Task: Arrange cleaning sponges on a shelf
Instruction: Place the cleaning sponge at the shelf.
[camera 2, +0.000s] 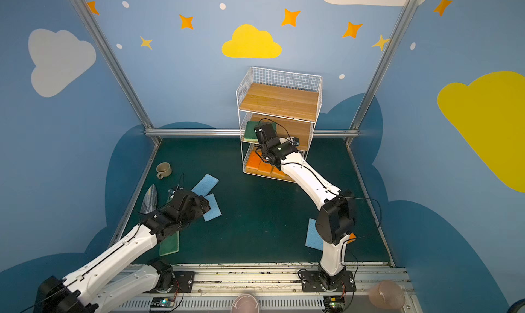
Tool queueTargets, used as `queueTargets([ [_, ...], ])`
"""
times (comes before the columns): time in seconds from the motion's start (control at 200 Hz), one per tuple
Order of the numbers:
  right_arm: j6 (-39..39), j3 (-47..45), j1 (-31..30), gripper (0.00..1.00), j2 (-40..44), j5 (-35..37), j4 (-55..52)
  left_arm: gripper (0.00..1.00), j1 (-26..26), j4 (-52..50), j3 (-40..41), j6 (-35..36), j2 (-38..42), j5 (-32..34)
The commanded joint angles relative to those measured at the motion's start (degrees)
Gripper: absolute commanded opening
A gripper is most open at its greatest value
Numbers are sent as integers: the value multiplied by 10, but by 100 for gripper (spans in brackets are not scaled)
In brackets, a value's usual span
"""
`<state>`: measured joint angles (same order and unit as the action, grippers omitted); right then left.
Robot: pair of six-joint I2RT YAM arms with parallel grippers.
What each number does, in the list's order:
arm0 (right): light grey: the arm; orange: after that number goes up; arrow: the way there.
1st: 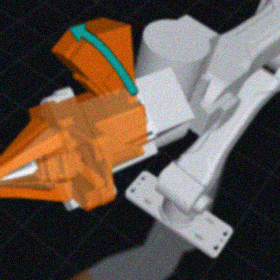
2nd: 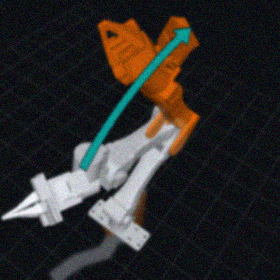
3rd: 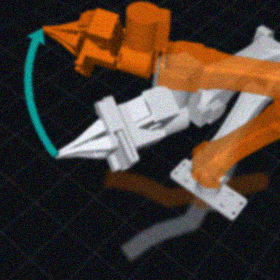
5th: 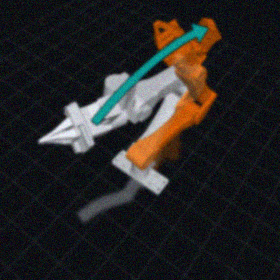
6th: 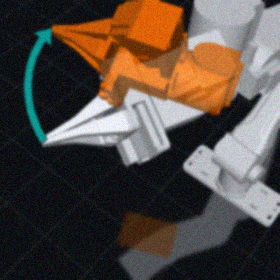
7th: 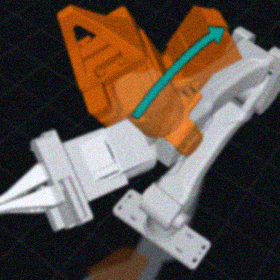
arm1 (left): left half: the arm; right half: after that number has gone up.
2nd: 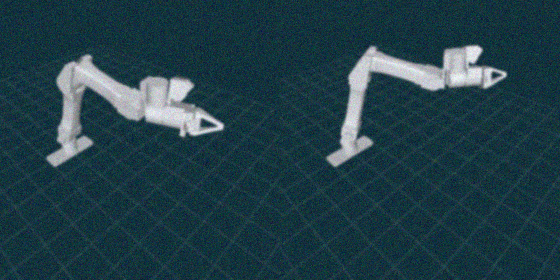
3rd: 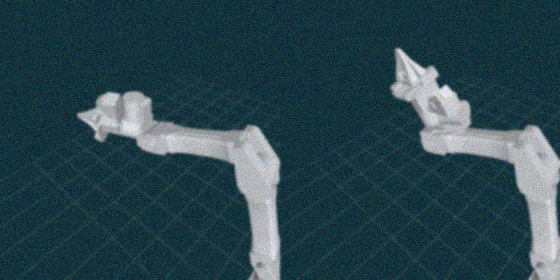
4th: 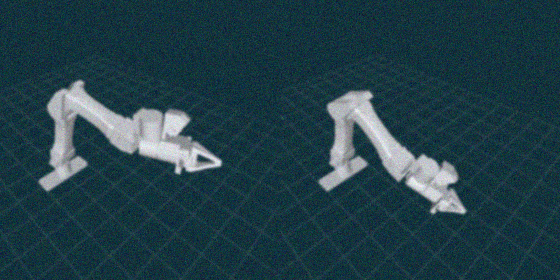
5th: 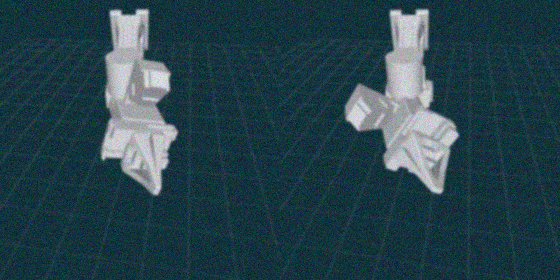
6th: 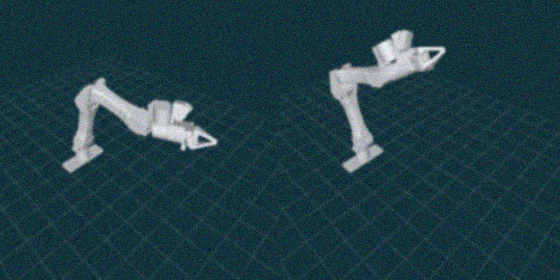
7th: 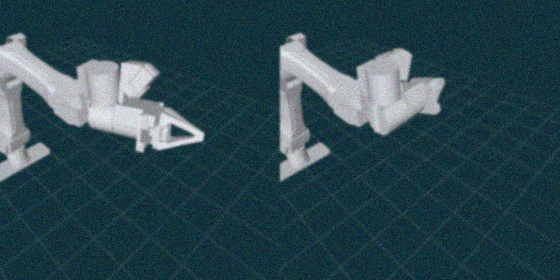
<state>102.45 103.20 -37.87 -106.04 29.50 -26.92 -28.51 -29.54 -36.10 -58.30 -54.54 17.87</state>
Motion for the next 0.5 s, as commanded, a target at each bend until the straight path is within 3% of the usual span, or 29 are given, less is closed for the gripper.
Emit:
queueTargets([
  [0.0,-16,-12,-20,0,-4,-37,41,100,2,-3,8,4,9,10],
  [0.3,-28,-22,-28,5,-7,-44,68,100,2,-3,11,5,20,15],
  [0.495,-40,-27,-33,21,-4,-48,82,100,2,-5,10,6,19,18],
])
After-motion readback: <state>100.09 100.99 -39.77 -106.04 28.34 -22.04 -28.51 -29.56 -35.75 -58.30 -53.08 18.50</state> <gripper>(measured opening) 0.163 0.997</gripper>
